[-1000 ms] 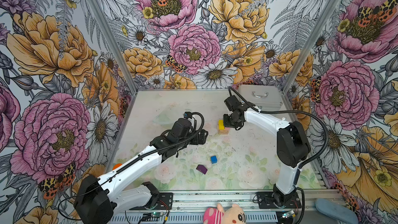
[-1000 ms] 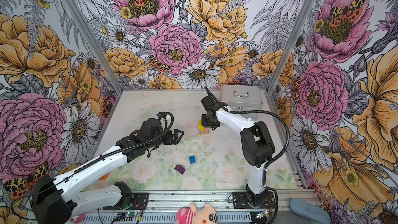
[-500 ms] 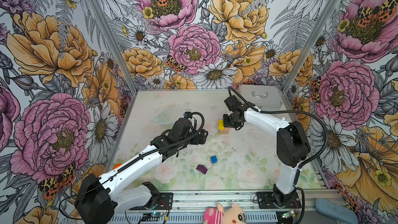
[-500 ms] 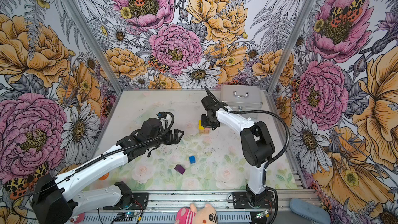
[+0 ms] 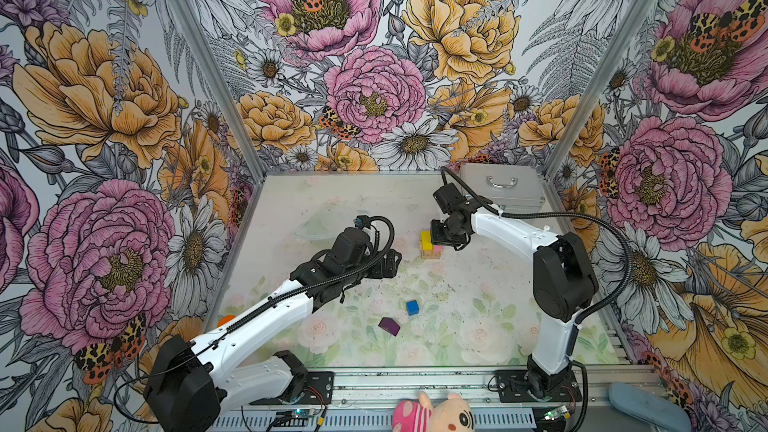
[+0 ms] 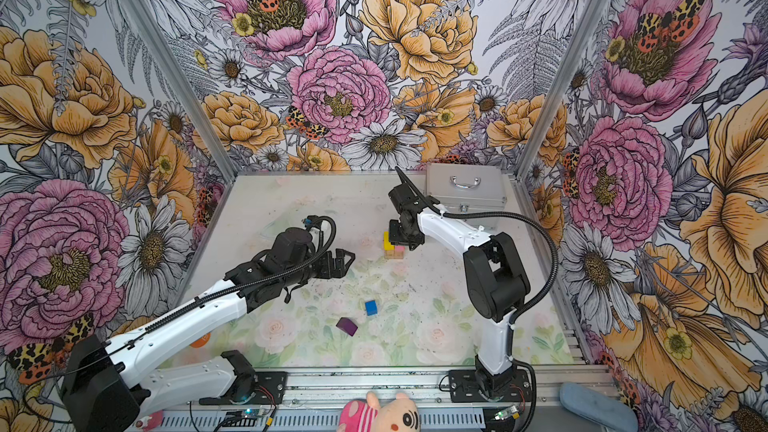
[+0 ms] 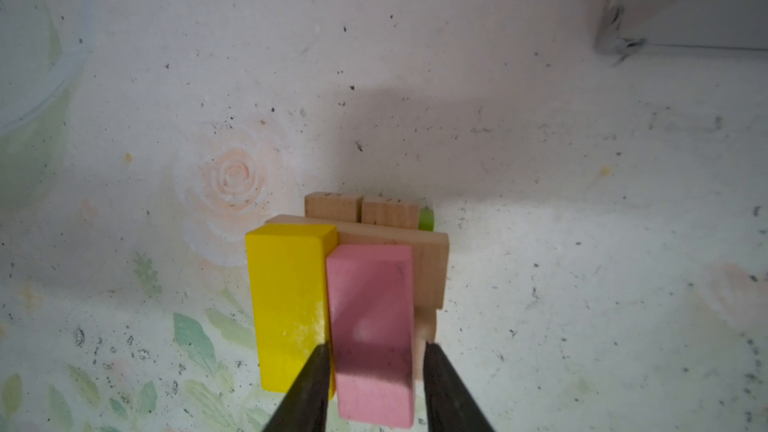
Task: Build the wood block tower
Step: 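Lower the pink block onto the stack next to the yellow block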
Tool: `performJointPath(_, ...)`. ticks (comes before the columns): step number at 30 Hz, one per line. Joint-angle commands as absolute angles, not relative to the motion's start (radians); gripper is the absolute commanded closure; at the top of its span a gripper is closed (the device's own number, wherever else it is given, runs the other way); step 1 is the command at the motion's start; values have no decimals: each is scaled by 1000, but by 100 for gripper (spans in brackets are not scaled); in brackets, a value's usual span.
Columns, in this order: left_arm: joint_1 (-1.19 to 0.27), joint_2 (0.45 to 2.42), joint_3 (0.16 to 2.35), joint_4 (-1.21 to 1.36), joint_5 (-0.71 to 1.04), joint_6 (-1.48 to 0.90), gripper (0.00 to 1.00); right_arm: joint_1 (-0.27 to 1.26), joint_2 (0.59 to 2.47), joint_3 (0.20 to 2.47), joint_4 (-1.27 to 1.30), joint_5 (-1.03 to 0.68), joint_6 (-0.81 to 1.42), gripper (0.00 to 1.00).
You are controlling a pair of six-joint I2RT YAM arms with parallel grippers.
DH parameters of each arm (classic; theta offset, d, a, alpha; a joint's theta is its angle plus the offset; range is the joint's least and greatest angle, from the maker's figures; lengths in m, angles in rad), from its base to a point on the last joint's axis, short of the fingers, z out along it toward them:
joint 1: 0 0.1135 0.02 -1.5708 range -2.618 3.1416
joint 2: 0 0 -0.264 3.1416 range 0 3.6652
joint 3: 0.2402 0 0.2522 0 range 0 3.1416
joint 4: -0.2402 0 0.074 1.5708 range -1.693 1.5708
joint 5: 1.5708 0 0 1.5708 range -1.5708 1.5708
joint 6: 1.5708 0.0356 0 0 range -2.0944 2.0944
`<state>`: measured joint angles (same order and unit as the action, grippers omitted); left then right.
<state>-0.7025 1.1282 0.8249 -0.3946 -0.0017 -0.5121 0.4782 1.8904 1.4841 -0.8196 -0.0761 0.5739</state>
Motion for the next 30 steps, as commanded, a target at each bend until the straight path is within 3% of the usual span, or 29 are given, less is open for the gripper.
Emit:
performJointPath(1,-695,1116,846,-374,21,-490,4,474,1867,1510,-825,-68,564,56)
performJointPath(9,-695,1088,846,-376,22,-486,4,486,1848,1538,-855,-64,573,34)
performJointPath(30,-659,961,766,-381,35,-470,4,566,1997,1738,-1041,87,651,27)
